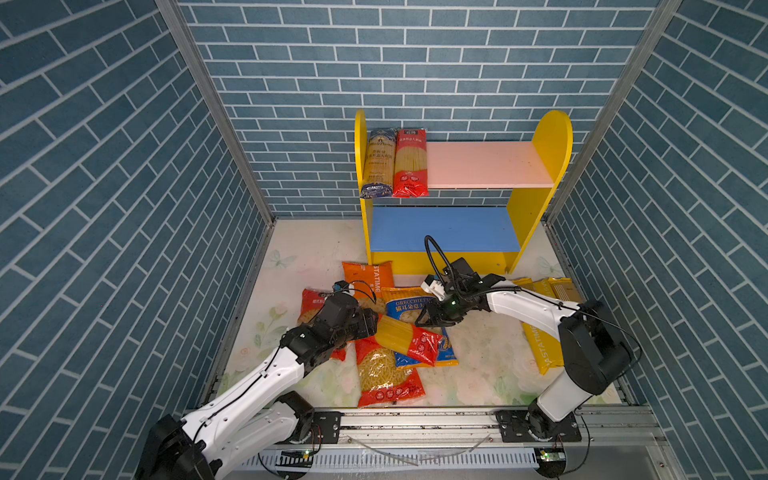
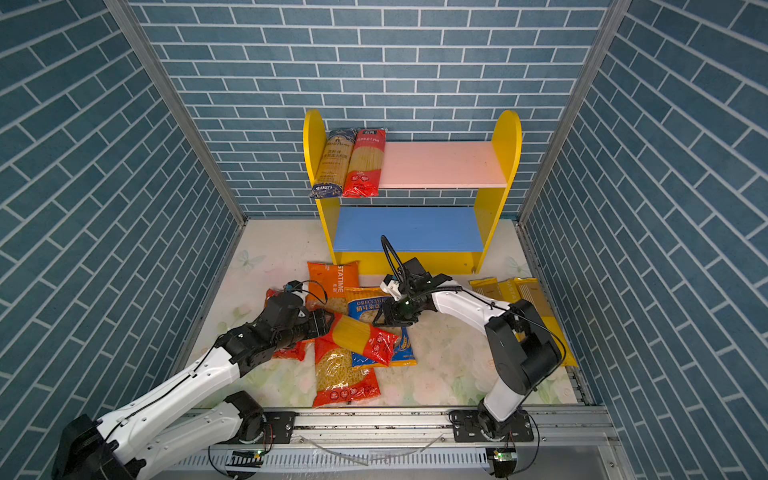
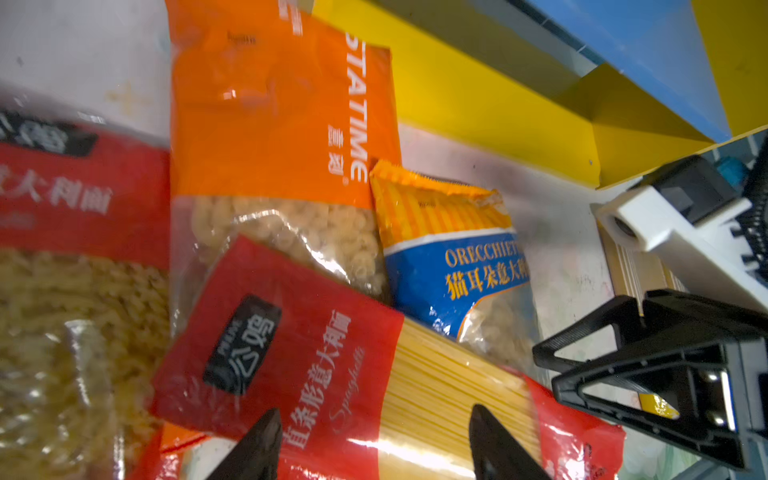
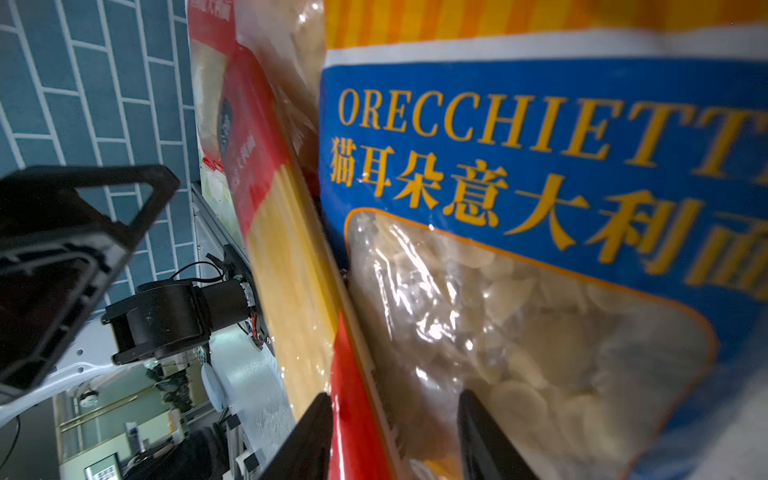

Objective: Place and organize the pasta boxes and bags onto the shelf
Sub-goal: 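Grasp the pack's red end with the left gripper while the right holds it, then lift the pack to the pink top shelf with the right gripper while the left releases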

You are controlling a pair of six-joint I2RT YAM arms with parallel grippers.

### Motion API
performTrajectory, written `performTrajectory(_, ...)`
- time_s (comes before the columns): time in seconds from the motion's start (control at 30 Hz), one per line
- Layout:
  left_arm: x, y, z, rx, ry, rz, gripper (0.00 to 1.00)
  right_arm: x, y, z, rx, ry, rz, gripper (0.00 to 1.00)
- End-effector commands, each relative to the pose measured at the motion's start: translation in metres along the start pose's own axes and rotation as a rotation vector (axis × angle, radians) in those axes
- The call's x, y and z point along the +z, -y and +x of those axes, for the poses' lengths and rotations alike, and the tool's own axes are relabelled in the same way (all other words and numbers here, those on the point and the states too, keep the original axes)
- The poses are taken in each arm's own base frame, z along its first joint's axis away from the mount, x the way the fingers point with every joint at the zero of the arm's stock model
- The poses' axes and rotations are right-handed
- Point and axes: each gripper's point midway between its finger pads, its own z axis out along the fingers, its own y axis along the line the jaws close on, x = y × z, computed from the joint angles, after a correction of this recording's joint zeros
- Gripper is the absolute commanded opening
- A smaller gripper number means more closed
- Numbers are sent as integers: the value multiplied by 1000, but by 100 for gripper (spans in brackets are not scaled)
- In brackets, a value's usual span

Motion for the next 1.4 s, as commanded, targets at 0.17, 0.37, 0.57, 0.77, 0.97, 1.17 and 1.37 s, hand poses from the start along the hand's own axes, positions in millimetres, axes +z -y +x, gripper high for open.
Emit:
performTrajectory(0.17, 9, -10, 40, -87, -10, 8, 64, 10, -36, 3, -15, -55, -145, 48)
performTrajectory(0.37, 24, 8, 43, -83, -10, 50, 62, 12, -53, 4, -20, -69, -185, 45)
performTrajectory(0.57, 35, 11, 49, -89, -20, 63, 55, 31, -52, 18, 13, -122, -208, 45)
performTrajectory(0.77, 34, 10, 50, -93, -16, 69, 47, 41, -57, 14, 5, -73, -202, 34)
performTrajectory(0.97, -6, -2, 18, 8, 88, -38, 50, 9, -80, 5, -74, 21, -180, 15)
performTrajectory(1.17, -62, -24, -23, 44, 175, -156, 56, -31, -113, 1, -186, 111, -193, 5)
performTrajectory(1.37, -108, -20, -65, 56, 263, -168, 56, -70, -156, -6, -262, 188, -267, 0)
